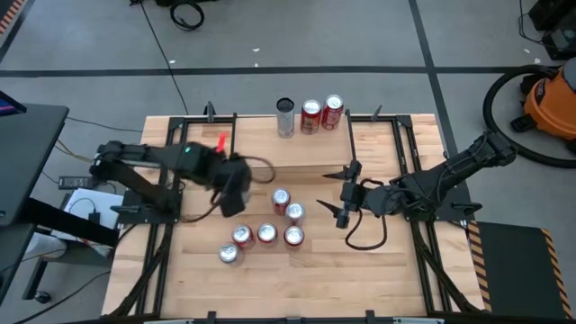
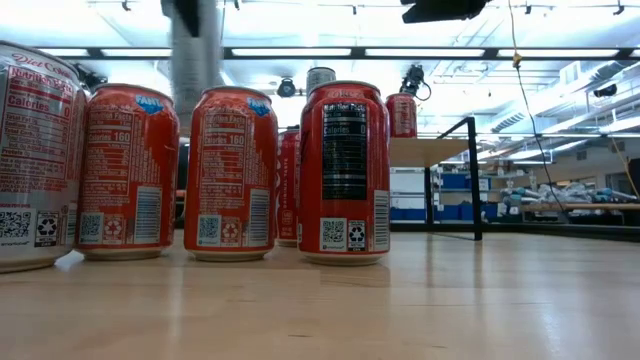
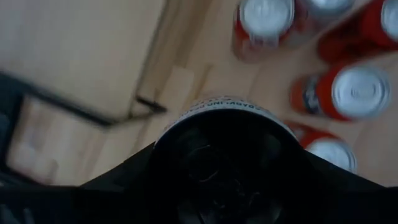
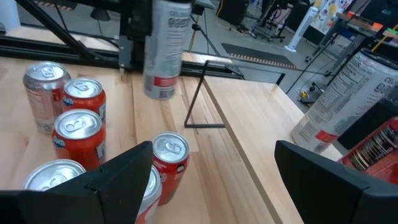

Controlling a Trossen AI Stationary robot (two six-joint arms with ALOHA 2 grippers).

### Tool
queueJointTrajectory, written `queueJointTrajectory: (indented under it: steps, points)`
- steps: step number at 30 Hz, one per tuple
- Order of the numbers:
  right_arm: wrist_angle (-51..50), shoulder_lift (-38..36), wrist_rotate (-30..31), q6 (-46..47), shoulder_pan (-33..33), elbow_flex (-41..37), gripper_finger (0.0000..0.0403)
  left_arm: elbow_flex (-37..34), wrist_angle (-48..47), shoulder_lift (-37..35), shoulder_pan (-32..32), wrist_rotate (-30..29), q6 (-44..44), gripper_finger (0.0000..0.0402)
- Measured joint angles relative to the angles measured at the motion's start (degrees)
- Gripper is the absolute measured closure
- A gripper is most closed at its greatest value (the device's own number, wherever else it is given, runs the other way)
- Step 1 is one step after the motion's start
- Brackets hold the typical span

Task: Place canned beverage on shelf
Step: Put the black soda can on the shelf aligned with the other black soda can

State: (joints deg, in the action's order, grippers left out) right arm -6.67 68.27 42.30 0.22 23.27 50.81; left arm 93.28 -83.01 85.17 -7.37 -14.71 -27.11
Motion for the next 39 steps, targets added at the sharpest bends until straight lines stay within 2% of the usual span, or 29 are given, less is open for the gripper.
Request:
queueJointTrajectory:
  steps: [6, 11, 19, 25, 30, 39]
  points:
    - [-1.3, 0.0, 0.0, 0.9, -0.8, 0.0, 0.0055, 12.5, -1.6, 9.0, 6.4, 5.1, 10.9, 0.0142]
    - [-3.8, 0.0, 0.0, 1.7, -1.2, 0.0, 0.0055, 23.2, -6.7, 15.9, 10.9, 5.4, 18.1, 0.0142]
    - [-6.2, 0.0, 0.0, 2.7, -2.5, 0.0, 0.0055, 36.1, -5.3, 19.8, 16.8, 6.9, 25.4, 0.0142]
    - [-5.8, 0.0, 0.0, 2.8, -3.5, 0.0, 0.0055, 37.7, -1.5, 19.9, 22.0, 7.1, 29.6, 0.0142]
    - [-5.8, 0.0, -0.4, 3.3, -4.3, 0.0, 0.0055, 38.5, 3.7, 21.0, 26.6, 13.9, 32.6, 0.0142]
    - [-5.8, 0.0, -0.8, 3.1, -5.2, 0.0, 0.0055, 38.7, 4.9, 23.0, 26.8, 14.9, 36.3, 0.0142]
